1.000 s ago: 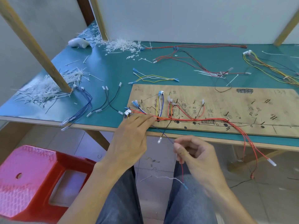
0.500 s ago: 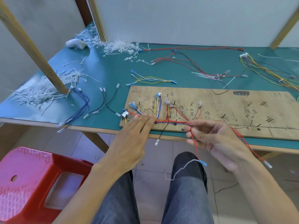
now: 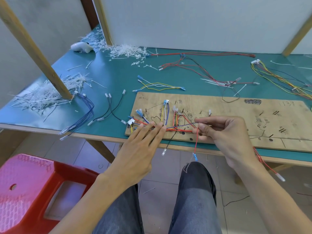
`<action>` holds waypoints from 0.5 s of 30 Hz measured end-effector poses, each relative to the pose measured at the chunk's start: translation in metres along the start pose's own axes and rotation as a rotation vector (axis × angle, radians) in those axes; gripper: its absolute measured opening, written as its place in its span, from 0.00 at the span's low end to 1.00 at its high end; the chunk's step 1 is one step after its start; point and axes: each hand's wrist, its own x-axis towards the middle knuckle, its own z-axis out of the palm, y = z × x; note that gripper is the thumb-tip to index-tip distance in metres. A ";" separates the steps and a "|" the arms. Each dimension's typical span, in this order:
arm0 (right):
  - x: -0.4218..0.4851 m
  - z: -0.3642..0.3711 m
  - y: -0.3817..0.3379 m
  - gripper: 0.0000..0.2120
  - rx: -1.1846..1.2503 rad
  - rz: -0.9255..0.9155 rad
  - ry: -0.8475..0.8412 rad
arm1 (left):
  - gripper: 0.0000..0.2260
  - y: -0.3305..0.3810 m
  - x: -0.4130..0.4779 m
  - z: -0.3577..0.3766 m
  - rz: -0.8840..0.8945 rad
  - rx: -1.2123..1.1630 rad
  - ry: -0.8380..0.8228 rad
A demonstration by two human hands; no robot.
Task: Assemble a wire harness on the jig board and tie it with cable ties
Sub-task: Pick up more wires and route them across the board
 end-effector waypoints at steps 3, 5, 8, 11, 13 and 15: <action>0.006 0.003 -0.009 0.06 0.004 -0.045 -0.076 | 0.38 0.000 0.001 0.000 -0.017 -0.034 0.016; 0.010 0.006 -0.014 0.05 0.032 -0.035 -0.138 | 0.37 0.000 0.001 0.000 -0.031 -0.049 0.016; 0.021 0.014 -0.019 0.03 0.056 -0.004 -0.157 | 0.35 0.003 0.003 -0.001 -0.057 -0.095 0.033; 0.036 0.025 -0.020 0.03 0.016 -0.032 -0.120 | 0.34 0.004 0.004 -0.001 -0.072 -0.103 0.053; 0.049 0.035 -0.018 0.01 -0.119 -0.096 -0.064 | 0.34 0.005 0.005 -0.003 -0.082 -0.123 0.062; 0.067 0.047 -0.015 0.03 -0.342 -0.203 0.007 | 0.34 0.007 0.005 -0.004 -0.088 -0.120 0.067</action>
